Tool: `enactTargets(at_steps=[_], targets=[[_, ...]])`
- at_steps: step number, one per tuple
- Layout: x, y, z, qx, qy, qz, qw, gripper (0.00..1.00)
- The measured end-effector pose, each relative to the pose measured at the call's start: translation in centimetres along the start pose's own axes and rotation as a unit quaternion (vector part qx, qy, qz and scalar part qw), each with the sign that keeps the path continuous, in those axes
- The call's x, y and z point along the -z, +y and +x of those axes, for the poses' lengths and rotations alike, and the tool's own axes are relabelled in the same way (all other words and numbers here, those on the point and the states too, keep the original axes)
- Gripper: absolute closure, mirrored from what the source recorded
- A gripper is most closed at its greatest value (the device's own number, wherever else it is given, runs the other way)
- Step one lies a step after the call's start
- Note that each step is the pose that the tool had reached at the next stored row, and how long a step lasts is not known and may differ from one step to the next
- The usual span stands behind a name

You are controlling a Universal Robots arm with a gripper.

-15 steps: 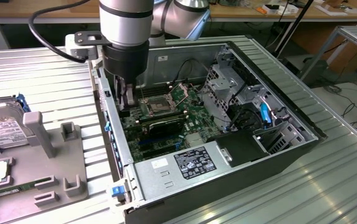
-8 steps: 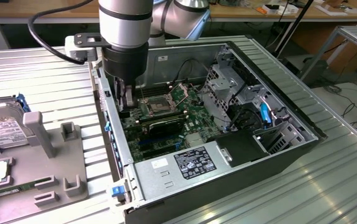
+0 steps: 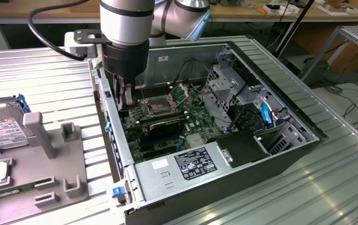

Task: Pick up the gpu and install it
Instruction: 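Press down on the gpu until it lock into place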

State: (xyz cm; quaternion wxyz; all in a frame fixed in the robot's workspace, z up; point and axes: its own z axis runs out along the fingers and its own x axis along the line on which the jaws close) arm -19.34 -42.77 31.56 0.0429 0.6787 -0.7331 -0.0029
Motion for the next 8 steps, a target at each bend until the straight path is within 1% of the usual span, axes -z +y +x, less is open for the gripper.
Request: enactTargets(at_steps=[6, 8], targets=[[-0.42, -0.03, -0.03, 0.000, 0.0003, -0.0001, 1.0000, 0.89], [-0.43, -0.02, -0.01, 0.000, 0.0005, -0.0007, 1.0000, 0.89]])
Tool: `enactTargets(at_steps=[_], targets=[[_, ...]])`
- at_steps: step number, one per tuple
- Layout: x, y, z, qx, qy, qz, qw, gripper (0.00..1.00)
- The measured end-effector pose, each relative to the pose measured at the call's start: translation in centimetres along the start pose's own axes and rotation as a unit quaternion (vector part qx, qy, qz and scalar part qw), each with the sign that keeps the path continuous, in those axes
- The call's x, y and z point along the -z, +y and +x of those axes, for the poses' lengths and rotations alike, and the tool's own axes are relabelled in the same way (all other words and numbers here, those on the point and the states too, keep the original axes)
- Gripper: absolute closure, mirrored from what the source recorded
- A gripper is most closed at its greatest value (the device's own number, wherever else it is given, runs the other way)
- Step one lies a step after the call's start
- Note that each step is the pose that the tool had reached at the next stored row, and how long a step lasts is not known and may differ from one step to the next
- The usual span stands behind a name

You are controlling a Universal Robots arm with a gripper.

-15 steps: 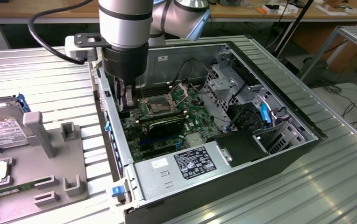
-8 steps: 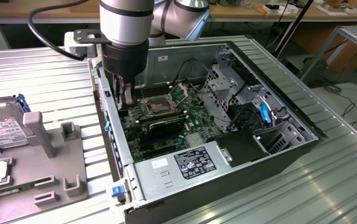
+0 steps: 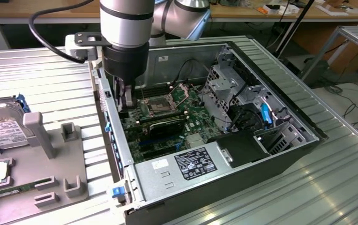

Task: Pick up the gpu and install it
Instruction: 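Press down on the gpu until it lock into place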

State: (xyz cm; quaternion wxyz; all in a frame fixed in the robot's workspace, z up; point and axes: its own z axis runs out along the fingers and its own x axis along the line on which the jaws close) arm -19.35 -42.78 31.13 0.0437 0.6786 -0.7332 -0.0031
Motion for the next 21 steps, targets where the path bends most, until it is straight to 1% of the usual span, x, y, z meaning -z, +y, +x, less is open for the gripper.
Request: enactTargets(at_steps=[4, 6, 8, 12, 16, 17, 19, 21], targets=[[-0.04, -0.02, 0.09, 0.000, 0.0008, -0.0053, 1.0000, 0.89], [-0.07, -0.02, 0.11, 0.000, 0.0012, -0.0072, 1.0000, 0.89], [-0.11, -0.03, 0.14, 0.001, 0.0019, -0.0102, 0.9999, 0.89], [-0.17, -0.05, 0.28, 0.001, 0.0022, -0.0122, 0.9999, 0.89], [-0.28, -0.12, 0.42, 0.001, 0.0023, -0.0134, 0.9999, 0.89], [-0.29, -0.21, 0.42, 0.001, 0.0024, -0.0145, 0.9999, 0.89], [0.01, -0.54, 0.40, 0.001, 0.0022, -0.0207, 0.9998, 0.89], [0.62, -0.70, 0.42, 0.001, 0.0032, -0.0254, 0.9997, 0.89]])
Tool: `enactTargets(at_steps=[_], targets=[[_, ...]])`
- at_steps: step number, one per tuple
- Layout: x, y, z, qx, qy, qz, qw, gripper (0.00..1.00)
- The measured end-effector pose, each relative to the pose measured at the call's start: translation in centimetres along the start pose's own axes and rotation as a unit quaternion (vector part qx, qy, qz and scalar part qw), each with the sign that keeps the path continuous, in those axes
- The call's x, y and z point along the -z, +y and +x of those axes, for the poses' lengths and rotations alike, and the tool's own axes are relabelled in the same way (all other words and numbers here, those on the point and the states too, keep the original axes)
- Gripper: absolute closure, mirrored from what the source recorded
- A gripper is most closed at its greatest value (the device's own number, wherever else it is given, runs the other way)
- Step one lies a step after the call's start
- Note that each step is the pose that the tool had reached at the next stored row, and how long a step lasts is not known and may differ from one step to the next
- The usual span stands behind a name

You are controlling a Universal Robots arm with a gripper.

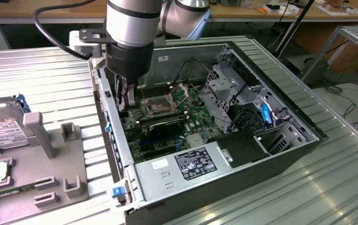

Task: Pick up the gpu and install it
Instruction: 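Press down on the gpu until it lock into place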

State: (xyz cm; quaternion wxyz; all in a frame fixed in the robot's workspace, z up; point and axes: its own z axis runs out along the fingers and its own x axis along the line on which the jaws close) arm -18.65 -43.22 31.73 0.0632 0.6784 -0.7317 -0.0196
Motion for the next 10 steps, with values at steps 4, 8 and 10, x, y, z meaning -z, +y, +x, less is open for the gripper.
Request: enactTargets(at_steps=[4, 8, 10], targets=[[0.21, -0.24, -0.01, 0.001, -0.0054, -0.0006, 1.0000, 0.89], [-0.43, -0.33, -0.04, 0.001, -0.0078, 0.0004, 1.0000, 0.89], [-0.46, -0.34, -0.02, 0.001, -0.0076, 0.0000, 1.0000, 0.89]])
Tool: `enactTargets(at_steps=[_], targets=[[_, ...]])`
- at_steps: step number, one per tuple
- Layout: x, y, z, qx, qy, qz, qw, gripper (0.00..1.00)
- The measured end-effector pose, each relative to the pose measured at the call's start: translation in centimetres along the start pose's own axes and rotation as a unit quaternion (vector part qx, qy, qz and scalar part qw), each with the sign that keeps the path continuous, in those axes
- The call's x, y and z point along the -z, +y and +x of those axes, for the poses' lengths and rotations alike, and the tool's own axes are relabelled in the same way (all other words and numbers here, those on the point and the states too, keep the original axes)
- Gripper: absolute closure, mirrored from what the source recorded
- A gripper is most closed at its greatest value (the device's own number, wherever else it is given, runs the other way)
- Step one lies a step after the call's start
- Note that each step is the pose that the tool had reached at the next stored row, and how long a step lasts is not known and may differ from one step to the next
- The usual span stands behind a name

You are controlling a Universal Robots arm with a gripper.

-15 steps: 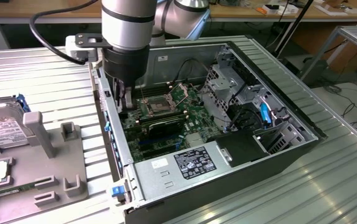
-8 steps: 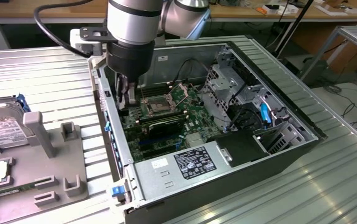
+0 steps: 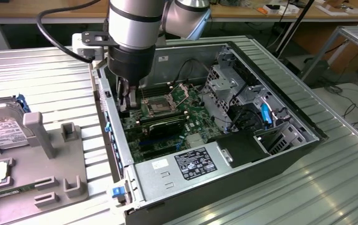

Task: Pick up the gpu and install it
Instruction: 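Press down on the gpu until it lock into place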

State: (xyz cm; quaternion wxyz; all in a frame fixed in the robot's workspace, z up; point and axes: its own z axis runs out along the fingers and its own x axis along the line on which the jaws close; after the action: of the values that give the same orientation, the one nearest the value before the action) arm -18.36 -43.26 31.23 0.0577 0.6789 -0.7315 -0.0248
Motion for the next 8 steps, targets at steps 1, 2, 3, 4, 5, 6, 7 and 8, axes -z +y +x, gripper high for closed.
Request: enactTargets(at_steps=[1, 2, 3, 4, 5, 6, 7, 8], targets=[[0.00, -0.01, 0.00, 0.000, 0.0000, -0.0003, 1.0000, 0.89], [0.00, -0.05, 0.01, 0.000, 0.0000, -0.0007, 1.0000, 0.89], [-0.01, -0.07, 0.01, 0.000, -0.0001, -0.0007, 1.0000, 0.89], [-0.01, -0.08, 0.01, 0.000, -0.0001, -0.0008, 1.0000, 0.89], [-0.01, -0.09, -0.01, 0.000, -0.0001, -0.0008, 1.0000, 0.89], [-0.01, -0.09, -0.05, 0.000, -0.0002, -0.0008, 1.0000, 0.89], [-0.02, -0.09, -0.07, -0.001, -0.0002, -0.0008, 1.0000, 0.89], [-0.03, -0.09, -0.10, -0.001, -0.0003, -0.0008, 1.0000, 0.89]])
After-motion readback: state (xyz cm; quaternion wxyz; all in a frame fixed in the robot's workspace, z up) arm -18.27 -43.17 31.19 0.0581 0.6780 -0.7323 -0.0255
